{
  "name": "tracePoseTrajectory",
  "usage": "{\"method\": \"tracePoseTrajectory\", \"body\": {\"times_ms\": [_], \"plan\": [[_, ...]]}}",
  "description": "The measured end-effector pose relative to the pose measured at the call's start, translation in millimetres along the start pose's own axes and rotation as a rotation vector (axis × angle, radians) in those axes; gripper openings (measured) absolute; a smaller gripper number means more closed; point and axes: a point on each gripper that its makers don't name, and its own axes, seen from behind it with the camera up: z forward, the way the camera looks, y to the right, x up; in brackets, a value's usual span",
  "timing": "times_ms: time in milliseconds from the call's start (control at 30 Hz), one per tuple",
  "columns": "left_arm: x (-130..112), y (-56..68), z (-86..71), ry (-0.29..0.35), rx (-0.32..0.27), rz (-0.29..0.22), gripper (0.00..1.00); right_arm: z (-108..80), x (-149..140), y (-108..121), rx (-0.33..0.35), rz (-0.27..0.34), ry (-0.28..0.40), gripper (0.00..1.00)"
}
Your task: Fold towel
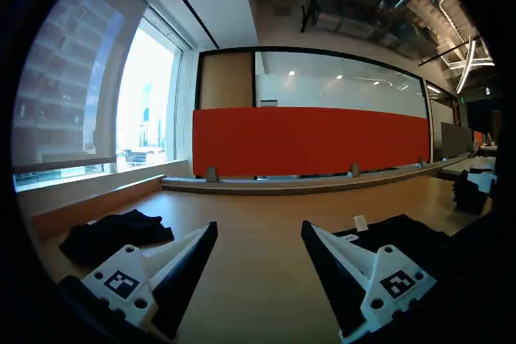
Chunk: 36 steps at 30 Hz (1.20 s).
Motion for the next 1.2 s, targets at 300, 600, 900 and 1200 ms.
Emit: {"method": "tracePoseTrajectory", "body": {"times_ms": [300,600,900,1200], "plan": [[18.5,-4.0,-0.1,0.007,0.008,-0.021,0.96,1.7,24.0,0.9,-0.009,0.010,0.009,1.00],[76.2,-3.3,-2.4,0.001,0.006,-0.003,0.96,-1.7,80.3,-0.8,-0.021,-0.019,0.011,1.00],[135.3,-3.1,-5.1,-0.032,0.016,0.001,0.96,-2.2,148.3,-2.7,-0.033,-0.028,0.010,1.00],[187.8,3.8,-4.7,-0.046,0.008,0.015,0.96,-4.1,198.4,-1.9,-0.052,-0.018,0.007,1.00]]}}
